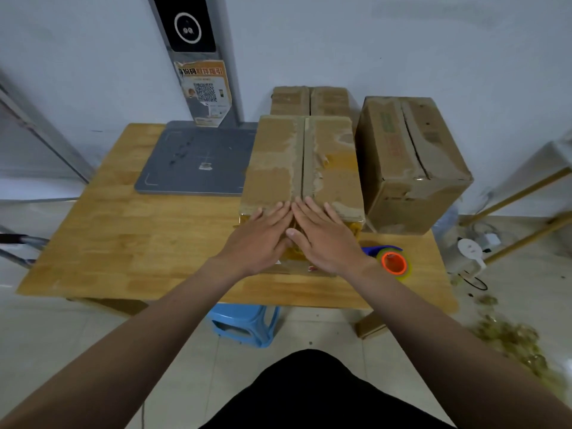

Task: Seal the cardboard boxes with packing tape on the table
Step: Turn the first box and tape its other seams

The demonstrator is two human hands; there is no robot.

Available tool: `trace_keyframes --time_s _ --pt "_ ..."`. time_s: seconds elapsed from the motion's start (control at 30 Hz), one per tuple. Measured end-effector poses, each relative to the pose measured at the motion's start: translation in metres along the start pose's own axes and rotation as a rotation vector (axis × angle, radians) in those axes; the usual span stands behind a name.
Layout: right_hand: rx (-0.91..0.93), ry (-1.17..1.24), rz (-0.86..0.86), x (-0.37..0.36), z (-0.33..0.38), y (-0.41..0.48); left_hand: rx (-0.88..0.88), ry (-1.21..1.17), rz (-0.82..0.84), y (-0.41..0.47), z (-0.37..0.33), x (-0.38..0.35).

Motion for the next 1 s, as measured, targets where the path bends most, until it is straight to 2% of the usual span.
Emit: trace_keyframes --time_s 0.13,0.23,0.33,0.5,0.57,0.63,0.7,0.77,0.87,1.0 --pt "-0.080 -0.068 -0.105 -0.005 -0.014 -0.014 0.106 0.088 0.037 -0.010 0.013 -0.003" --pt "-0.174 -0.066 -0.159 -0.007 -0.030 -0.024 0.122 0.094 0.018 -0.020 0.023 -0.002" --pt "-0.266 0.020 -0.154 -0.006 -0.044 -0.034 0.121 0.056 -0.009 -0.025 0.027 0.000" --pt "-0.341 -0.022 -0.169 -0.002 -0.039 -0.036 0.155 0.095 0.020 -0.025 0.024 0.005" --pt "-0.286 0.095 -0.159 0.005 -0.026 -0.031 0.145 0.068 0.045 -0.016 0.019 0.012" --pt "-0.165 0.296 -0.083 0.011 -0.004 -0.024 0.071 0.005 0.069 -0.002 0.012 0.016" --pt "-0.093 0.391 -0.006 0.012 0.017 -0.016 -0.003 -0.034 0.065 0.011 0.004 0.015" --pt "-0.093 0.310 -0.003 0.007 0.023 -0.009 -0.014 -0.056 0.051 0.016 0.003 0.011" --pt "-0.145 0.133 -0.056 -0.001 0.009 -0.008 0.058 -0.010 0.081 0.007 0.013 0.006" --pt "-0.290 0.042 -0.096 -0.004 -0.020 -0.015 0.143 0.099 0.113 -0.006 0.023 0.002"
Point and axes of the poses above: each hand's wrist, its own y-axis towards the middle knuckle, its own x-axis out of the back of the hand, z = x × y, the point moved 1 cm from there along y, towards the middle knuckle, and after that the axes turned 13 degrees about -x, right-handed, at the moved point
